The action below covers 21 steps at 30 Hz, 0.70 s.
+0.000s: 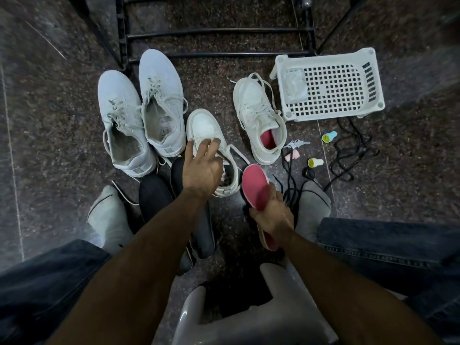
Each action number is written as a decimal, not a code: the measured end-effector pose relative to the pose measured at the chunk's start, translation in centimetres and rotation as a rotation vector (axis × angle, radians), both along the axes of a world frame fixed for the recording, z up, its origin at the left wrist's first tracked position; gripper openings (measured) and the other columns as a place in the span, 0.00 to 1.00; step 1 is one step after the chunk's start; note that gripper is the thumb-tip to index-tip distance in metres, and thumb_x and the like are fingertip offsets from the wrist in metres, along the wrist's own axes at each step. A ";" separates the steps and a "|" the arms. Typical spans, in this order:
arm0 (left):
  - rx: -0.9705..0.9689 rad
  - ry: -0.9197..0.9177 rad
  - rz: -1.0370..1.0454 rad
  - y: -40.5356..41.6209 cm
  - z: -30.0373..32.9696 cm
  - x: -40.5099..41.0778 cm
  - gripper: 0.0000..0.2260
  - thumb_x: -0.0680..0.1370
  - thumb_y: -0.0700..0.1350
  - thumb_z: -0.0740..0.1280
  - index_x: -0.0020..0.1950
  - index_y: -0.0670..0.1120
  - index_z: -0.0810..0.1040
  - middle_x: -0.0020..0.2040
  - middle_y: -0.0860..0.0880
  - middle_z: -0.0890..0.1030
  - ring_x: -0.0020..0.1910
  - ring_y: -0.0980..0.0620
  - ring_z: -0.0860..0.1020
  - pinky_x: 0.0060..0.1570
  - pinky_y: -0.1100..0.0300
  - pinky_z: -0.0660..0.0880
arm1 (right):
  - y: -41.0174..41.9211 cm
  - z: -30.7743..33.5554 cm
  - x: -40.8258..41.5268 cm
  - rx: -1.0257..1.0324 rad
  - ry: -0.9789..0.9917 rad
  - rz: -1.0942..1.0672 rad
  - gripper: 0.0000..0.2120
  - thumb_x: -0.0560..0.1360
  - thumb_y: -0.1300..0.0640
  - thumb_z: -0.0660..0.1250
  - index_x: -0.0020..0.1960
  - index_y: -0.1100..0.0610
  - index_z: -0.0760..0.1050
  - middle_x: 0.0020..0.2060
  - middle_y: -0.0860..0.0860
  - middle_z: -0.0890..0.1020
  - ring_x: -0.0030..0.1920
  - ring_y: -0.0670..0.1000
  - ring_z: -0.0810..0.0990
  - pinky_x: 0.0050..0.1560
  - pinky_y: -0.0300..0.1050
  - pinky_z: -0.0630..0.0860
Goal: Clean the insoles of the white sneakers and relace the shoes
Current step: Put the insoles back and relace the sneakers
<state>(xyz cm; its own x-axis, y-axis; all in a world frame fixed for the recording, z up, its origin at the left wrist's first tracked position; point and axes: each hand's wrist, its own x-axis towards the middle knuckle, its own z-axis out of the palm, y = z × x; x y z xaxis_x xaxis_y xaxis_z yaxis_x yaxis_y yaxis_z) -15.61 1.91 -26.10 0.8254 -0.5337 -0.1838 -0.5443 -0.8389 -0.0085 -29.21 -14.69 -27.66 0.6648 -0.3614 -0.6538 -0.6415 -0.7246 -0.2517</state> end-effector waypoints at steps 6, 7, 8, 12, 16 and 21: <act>-0.165 -0.030 -0.174 1.3 0.5 1.2 0.08 0.78 0.47 0.67 0.47 0.43 0.82 0.46 0.47 0.80 0.46 0.45 0.81 0.59 0.49 0.72 | 1.0 2.1 0.3 0.135 -0.188 -0.242 0.39 0.68 0.43 0.70 0.74 0.48 0.59 0.63 0.52 0.73 0.58 0.59 0.76 0.57 0.52 0.75; -0.137 0.063 -0.138 1.0 1.0 1.4 0.11 0.80 0.48 0.63 0.51 0.43 0.81 0.49 0.47 0.80 0.48 0.44 0.80 0.57 0.50 0.73 | 1.2 2.6 0.3 0.139 -0.221 -0.242 0.39 0.68 0.42 0.70 0.74 0.47 0.59 0.63 0.52 0.74 0.59 0.58 0.76 0.57 0.53 0.75; -0.120 0.154 -0.075 0.7 1.6 1.5 0.13 0.82 0.50 0.60 0.54 0.44 0.79 0.53 0.46 0.80 0.50 0.42 0.80 0.53 0.51 0.73 | 1.4 3.1 0.3 0.135 -0.254 -0.240 0.38 0.68 0.42 0.69 0.74 0.47 0.59 0.63 0.51 0.74 0.59 0.58 0.76 0.57 0.54 0.75; -0.120 0.323 0.084 -0.2 2.4 2.4 0.13 0.82 0.51 0.58 0.56 0.46 0.78 0.56 0.45 0.80 0.52 0.40 0.79 0.48 0.50 0.73 | 1.8 5.9 0.5 0.116 -0.371 -0.165 0.35 0.72 0.42 0.66 0.75 0.49 0.60 0.61 0.53 0.73 0.57 0.57 0.77 0.54 0.52 0.76; -0.118 0.444 0.152 -0.6 3.4 3.5 0.12 0.79 0.48 0.60 0.53 0.49 0.82 0.53 0.44 0.82 0.51 0.40 0.79 0.47 0.51 0.74 | 2.0 8.4 1.2 0.070 -0.348 0.121 0.33 0.71 0.43 0.62 0.74 0.49 0.61 0.59 0.51 0.74 0.53 0.56 0.78 0.52 0.48 0.76; -0.134 0.466 0.227 -1.0 4.2 3.4 0.09 0.78 0.46 0.62 0.49 0.48 0.82 0.51 0.44 0.82 0.47 0.43 0.78 0.43 0.53 0.72 | 2.0 10.0 2.4 -0.059 -0.238 0.337 0.31 0.74 0.46 0.64 0.74 0.50 0.60 0.60 0.52 0.74 0.55 0.57 0.78 0.51 0.48 0.74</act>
<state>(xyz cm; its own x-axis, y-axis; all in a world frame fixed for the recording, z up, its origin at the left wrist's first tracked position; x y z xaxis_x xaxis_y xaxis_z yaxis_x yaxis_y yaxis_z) -12.18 0.90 -21.88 0.7701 -0.3952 -0.5008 -0.2698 -0.9131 0.3056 -26.84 -12.71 -17.69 0.8822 -0.1300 -0.4525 -0.2949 -0.9019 -0.3157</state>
